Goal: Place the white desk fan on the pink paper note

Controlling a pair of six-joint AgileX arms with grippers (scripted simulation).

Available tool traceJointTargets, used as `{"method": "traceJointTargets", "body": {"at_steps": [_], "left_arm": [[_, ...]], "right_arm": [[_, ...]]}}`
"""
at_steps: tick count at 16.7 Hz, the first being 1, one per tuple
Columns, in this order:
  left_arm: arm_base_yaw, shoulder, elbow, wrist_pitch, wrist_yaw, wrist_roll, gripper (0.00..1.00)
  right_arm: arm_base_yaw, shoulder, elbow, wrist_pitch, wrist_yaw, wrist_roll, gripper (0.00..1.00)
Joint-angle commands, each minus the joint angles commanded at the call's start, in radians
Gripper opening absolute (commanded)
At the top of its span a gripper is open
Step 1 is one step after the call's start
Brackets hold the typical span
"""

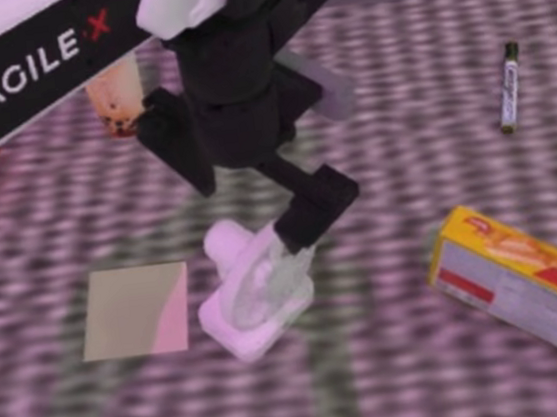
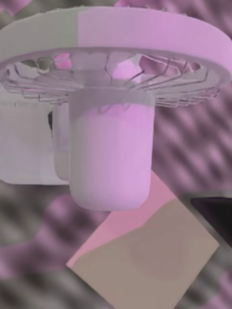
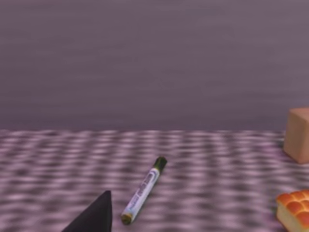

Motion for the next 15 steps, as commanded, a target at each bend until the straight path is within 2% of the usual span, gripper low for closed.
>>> {"method": "traceJointTargets", "body": {"at_steps": [4,10,14,15], "left_arm": [[0.003,-0.002,-0.02,0.02,0.0,0.002,1.0],[0.002,-0.002,-0.188,0.187,0.0,0.002,1.0],[0.002,-0.001,-0.199,0.198,0.0,0.002,1.0],[0.002,-0.001,-0.199,0.198,0.0,0.002,0.92]], "right_arm": [[0.0,0.0,0.0,0.0,0.0,0.0,1.0],[0.0,0.0,0.0,0.0,0.0,0.0,1.0],[0.0,0.0,0.0,0.0,0.0,0.0,1.0],[0.0,0.0,0.0,0.0,0.0,0.0,1.0]]}}
